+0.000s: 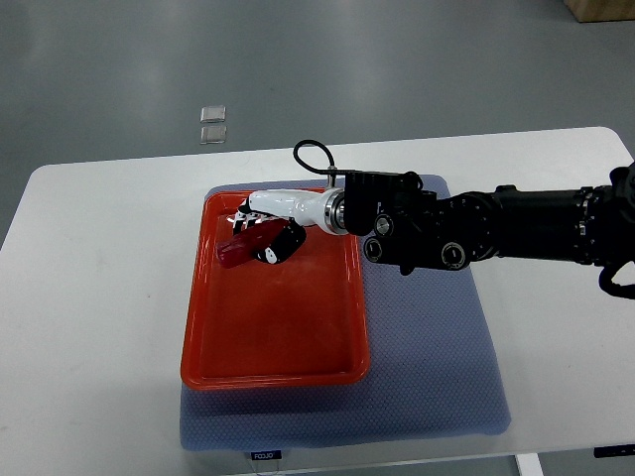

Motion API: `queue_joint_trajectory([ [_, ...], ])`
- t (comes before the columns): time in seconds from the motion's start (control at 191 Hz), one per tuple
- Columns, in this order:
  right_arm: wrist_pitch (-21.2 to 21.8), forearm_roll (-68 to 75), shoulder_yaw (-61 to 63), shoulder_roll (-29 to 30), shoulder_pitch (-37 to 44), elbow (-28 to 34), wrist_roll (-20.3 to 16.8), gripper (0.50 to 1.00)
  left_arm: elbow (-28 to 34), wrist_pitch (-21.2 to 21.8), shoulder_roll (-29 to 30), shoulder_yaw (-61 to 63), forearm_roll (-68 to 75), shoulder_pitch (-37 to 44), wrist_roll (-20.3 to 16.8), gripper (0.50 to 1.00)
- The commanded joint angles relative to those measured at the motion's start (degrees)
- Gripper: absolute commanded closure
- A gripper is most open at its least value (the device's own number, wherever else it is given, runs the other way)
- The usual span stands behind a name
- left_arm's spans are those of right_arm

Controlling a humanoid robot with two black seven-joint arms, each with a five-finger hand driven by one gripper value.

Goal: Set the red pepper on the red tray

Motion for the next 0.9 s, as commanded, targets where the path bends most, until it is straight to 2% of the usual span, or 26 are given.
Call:
queue_joint_trajectory([
  [0.0, 0.0, -0.3, 0.0, 0.1, -2.0, -1.8, 0.1, 1.000, -0.2, 0.0, 0.0, 0.0, 0.0, 0.0, 0.0, 0.500],
  [0.278, -0.8, -0.8, 0.0, 0.1, -4.8, -2.5, 0.1, 1.000, -0.2, -0.1, 0.0, 0.0, 0.0, 0.0, 0.0, 0.500],
  [0.388, -1.0, -0.8, 0.0, 0.1, -5.5, -2.5, 0.2, 0.961, -0.2, 0.0, 0.0, 0.0, 0.0, 0.0, 0.0, 0.500],
  [0.445, -0.9, -0.8, 0.1, 0.1, -5.8, -2.5, 0.5, 0.910, -0.1, -0.1, 0.0, 0.0, 0.0, 0.0, 0.0, 0.500],
  [0.514, -0.9, -0.8, 0.2, 0.1, -6.2, -2.5, 0.8, 0.873, -0.1, -0.1, 0.0, 0.0, 0.0, 0.0, 0.0, 0.500],
  [0.55, -0.8, -0.8, 0.2, 0.1, -6.3, -2.5, 0.8, 0.830, -0.1, -0.1, 0.0, 0.0, 0.0, 0.0, 0.0, 0.500],
  [0.618, -0.8, -0.8, 0.2, 0.1, -6.6, -2.5, 0.9, 0.801, -0.1, -0.1, 0.0, 0.0, 0.0, 0.0, 0.0, 0.500],
  [0.707, -0.7, -0.8, 0.6, 0.1, -6.9, -2.5, 0.8, 0.711, 0.1, -0.1, 0.0, -0.1, -0.1, 0.0, 0.0, 0.500],
  [0.802, -0.7, -0.7, 1.0, 0.1, -7.0, -2.5, 0.8, 0.650, 0.4, 0.0, 0.0, -0.1, -0.1, 0.0, 0.0, 0.500],
  [0.896, -0.8, -0.4, 1.3, 0.1, -6.9, -2.5, 0.9, 0.640, 0.5, 0.0, 0.0, -0.1, -0.1, 0.0, 0.0, 0.500],
])
